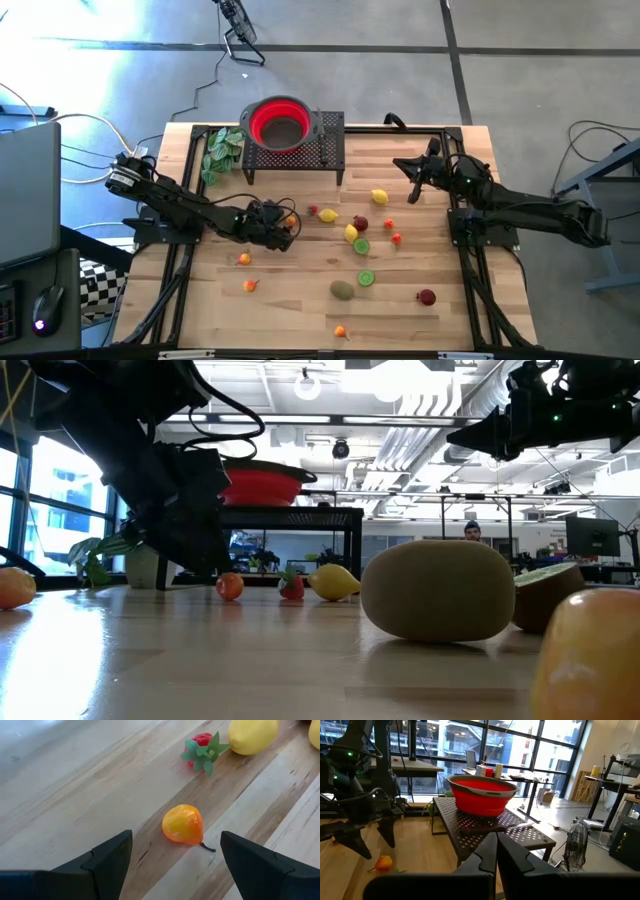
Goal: Pick & Place Fruit
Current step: Put the orange pear into the red strainer bowl on the shelf
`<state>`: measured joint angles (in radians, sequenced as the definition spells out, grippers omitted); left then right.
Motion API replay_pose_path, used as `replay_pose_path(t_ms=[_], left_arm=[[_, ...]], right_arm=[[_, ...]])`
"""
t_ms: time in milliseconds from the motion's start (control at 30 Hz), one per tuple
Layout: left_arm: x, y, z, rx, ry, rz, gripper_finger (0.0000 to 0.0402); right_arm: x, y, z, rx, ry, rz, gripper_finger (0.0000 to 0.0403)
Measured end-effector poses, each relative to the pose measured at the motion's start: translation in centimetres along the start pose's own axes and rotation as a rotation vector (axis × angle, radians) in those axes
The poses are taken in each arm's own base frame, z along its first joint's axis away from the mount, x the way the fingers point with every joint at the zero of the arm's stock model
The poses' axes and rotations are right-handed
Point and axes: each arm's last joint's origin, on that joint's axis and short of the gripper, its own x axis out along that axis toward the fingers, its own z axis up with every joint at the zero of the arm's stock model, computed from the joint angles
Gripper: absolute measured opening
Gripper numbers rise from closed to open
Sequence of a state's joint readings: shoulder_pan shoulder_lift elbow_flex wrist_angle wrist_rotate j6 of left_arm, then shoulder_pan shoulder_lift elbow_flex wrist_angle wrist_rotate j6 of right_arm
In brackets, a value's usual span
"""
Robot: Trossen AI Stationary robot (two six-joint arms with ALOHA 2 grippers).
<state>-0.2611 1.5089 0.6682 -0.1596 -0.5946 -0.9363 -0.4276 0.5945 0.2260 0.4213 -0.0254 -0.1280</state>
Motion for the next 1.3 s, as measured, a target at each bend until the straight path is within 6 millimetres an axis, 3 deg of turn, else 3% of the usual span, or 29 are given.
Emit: replay_pose_path(t_ms=[1300], left_arm=[[0.00, -0.10, 0.07, -0.026, -0.006, -0.009, 0.0298]], right_arm=[[0.00, 0.00, 0.01, -0.009, -0.001, 0.000, 0.0003]])
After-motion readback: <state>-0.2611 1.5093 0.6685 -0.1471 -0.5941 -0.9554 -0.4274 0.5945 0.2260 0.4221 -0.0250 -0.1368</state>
